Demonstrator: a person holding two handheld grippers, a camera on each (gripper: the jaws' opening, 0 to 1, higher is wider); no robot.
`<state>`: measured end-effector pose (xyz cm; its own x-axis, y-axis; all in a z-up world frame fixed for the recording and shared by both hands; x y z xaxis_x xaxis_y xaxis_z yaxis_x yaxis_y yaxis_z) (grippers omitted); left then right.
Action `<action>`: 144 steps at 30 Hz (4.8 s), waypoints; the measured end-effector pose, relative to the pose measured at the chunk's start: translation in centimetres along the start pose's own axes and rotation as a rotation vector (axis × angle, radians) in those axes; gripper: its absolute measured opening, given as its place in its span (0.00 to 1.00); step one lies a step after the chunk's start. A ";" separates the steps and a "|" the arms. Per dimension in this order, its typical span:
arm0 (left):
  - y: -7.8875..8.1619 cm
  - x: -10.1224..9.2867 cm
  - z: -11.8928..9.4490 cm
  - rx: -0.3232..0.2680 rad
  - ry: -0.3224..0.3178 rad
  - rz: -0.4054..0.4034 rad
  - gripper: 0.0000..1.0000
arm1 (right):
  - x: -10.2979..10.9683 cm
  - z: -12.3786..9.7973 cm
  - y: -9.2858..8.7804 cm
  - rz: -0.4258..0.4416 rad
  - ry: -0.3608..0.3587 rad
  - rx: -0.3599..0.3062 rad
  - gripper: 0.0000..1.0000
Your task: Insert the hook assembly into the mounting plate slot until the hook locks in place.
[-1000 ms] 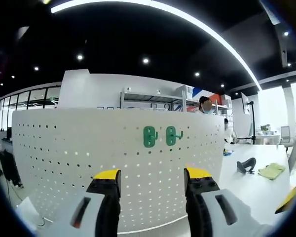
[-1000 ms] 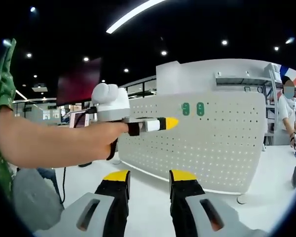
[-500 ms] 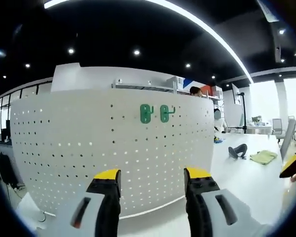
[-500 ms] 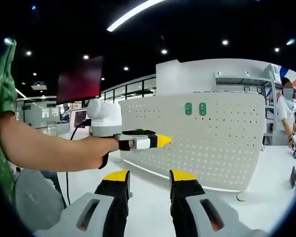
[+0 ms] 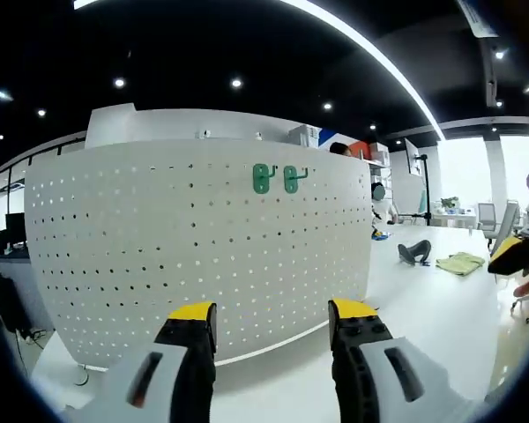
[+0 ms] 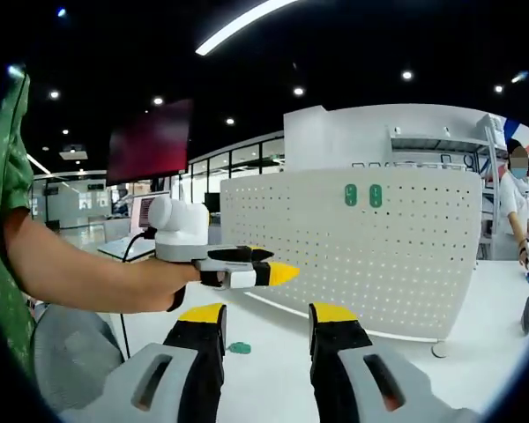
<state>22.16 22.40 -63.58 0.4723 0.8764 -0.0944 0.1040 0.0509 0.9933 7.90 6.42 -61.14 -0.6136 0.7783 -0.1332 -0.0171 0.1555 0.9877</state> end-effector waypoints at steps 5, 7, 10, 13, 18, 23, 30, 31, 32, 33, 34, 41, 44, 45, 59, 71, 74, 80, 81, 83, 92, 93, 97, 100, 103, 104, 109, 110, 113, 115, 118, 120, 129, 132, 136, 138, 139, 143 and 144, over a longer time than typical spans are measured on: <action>-0.2 1.4 -1.4 0.006 0.004 0.008 0.52 | 1.3 0.6 0.2 0.001 0.024 -0.001 0.43; -0.4 1.8 -2.1 0.011 0.006 0.005 0.52 | 1.8 0.8 0.2 0.004 0.029 -0.002 0.43; -0.5 2.2 -2.8 0.014 0.006 0.002 0.52 | 2.5 1.0 0.3 0.008 0.040 -0.004 0.45; -0.6 2.4 -3.6 0.013 0.000 0.009 0.52 | 3.1 1.1 0.5 0.002 0.047 -0.005 0.46; -0.4 2.4 -4.8 0.006 -0.014 0.012 0.52 | 3.7 1.2 0.8 -0.001 0.054 -0.009 0.49; -0.6 2.6 -5.7 0.008 -0.024 0.011 0.52 | 4.2 1.3 0.9 -0.002 0.061 -0.013 0.51; -1.4 2.8 -6.8 0.030 -0.043 0.017 0.51 | 4.8 1.5 0.5 0.020 0.076 -0.008 0.53; -1.4 2.9 -6.9 0.031 -0.045 0.017 0.50 | 4.9 1.6 0.4 0.018 0.077 -0.005 0.54; -1.5 3.0 -7.0 0.031 -0.048 0.014 0.50 | 4.9 1.6 0.3 0.019 0.079 -0.002 0.54; -1.6 3.0 -7.2 0.032 -0.049 0.013 0.50 | 4.9 1.6 0.3 0.020 0.080 0.000 0.54; -1.7 3.1 -7.3 0.034 -0.051 0.012 0.50 | 5.0 1.6 0.2 0.022 0.080 0.002 0.54; -1.9 4.2 -8.5 0.029 -0.054 0.005 0.50 | 5.2 2.0 0.1 0.013 0.090 0.013 0.54; -2.1 5.2 -9.1 0.028 -0.048 -0.004 0.49 | 5.2 2.3 0.1 0.007 0.096 0.020 0.54; -2.1 5.5 -9.3 0.028 -0.044 -0.003 0.49 | 5.2 2.5 0.1 0.003 0.099 0.022 0.54; -3.8 6.9 -11.4 0.058 -0.038 -0.007 0.48 | 4.9 4.7 -0.5 -0.010 0.140 0.050 0.54; -4.4 6.8 -11.6 0.063 -0.053 -0.007 0.47 | 4.2 7.8 -2.2 -0.051 0.222 0.136 0.53; -4.4 6.8 -11.6 0.064 -0.052 0.000 0.47 | 3.9 8.6 -2.9 -0.058 0.235 0.154 0.53; -4.5 7.3 -11.8 0.068 -0.040 -0.008 0.46 | 3.9 9.9 -4.3 -0.054 0.260 0.201 0.51; -4.5 7.3 -11.8 0.068 -0.038 -0.007 0.47 | 3.9 10.1 -4.5 -0.051 0.263 0.205 0.51; -4.5 7.3 -11.8 0.071 -0.036 -0.008 0.46 | 4.0 10.6 -5.0 -0.047 0.269 0.218 0.50; -4.7 7.8 -11.8 0.079 -0.027 -0.007 0.45 | 4.3 13.2 -8.0 -0.031 0.285 0.299 0.44; -4.7 7.9 -11.8 0.079 -0.026 -0.007 0.45 | 4.4 13.5 -8.2 -0.030 0.289 0.306 0.43; -4.7 8.1 -11.8 0.082 -0.022 -0.008 0.44 | 5.2 14.5 -9.1 -0.046 0.324 0.330 0.41; -4.8 8.2 -11.7 0.084 -0.020 -0.009 0.44 | 5.5 15.2 -9.7 -0.045 0.336 0.346 0.39; -4.8 8.3 -11.7 0.086 -0.017 -0.011 0.44 | 5.8 15.7 -10.3 -0.041 0.347 0.361 0.39; -4.8 8.4 -11.7 0.087 -0.016 -0.011 0.44 | 5.9 15.9 -10.5 -0.040 0.350 0.367 0.38; -4.9 8.6 -11.6 0.091 -0.010 -0.016 0.44 | 5.9 16.6 -11.7 -0.054 0.352 0.397 0.34; -5.0 8.7 -11.6 0.092 -0.010 -0.014 0.44 | 5.7 16.8 -12.1 -0.059 0.347 0.407 0.31; -5.1 8.7 -11.5 0.096 -0.010 -0.014 0.43 | 5.5 17.1 -12.8 -0.053 0.340 0.423 0.29; -5.1 8.7 -11.5 0.097 -0.009 -0.015 0.43 | 5.3 17.3 -13.1 -0.050 0.335 0.433 0.27; -5.2 8.8 -11.4 0.100 -0.007 -0.017 0.43 | 5.1 17.4 -13.4 -0.031 0.329 0.441 0.24; -5.2 8.9 -11.4 0.100 -0.006 -0.017 0.43 | 5.2 17.5 -13.5 -0.001 0.331 0.449 0.21; -5.3 8.9 -11.3 0.107 -0.007 -0.020 0.42 | 5.9 18.2 -14.3 0.048 0.350 0.480 0.17; -5.4 8.9 -11.3 0.108 -0.006 -0.021 0.41 | 5.8 18.4 -14.4 0.068 0.344 0.482 0.17; -5.3 9.1 -11.4 0.107 -0.004 -0.023 0.41 | 5.7 18.9 -14.3 0.091 0.331 0.480 0.17; -5.3 9.1 -11.3 0.106 -0.004 -0.022 0.41 | 5.6 19.2 -14.2 0.106 0.320 0.474 0.17; -5.3 9.1 -11.3 0.106 -0.006 -0.024 0.41 | 5.6 19.3 -14.2 0.111 0.317 0.474 0.17; -5.3 9.0 -11.3 0.105 -0.008 -0.023 0.41 | 5.4 19.8 -14.1 0.125 0.299 0.474 0.16; -5.3 9.0 -11.3 0.106 -0.008 -0.023 0.41 | 5.4 20.0 -14.2 0.127 0.295 0.475 0.16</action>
<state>15.98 35.46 -68.96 0.4753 0.8719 -0.1179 0.2063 0.0198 0.9783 20.59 20.57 -77.48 -0.7834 0.6163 0.0800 0.3858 0.3814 0.8401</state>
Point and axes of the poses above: the point that each gripper's makers call its tool centre point, and the gripper's own axes: z roughly forward along the fingers, x roughly to its left, y roughly out of its top, the point moved 7 cm from there along -z, roughly backward along the fingers, and after that the axes turned 7 degrees about -z, right-handed, at the moved point
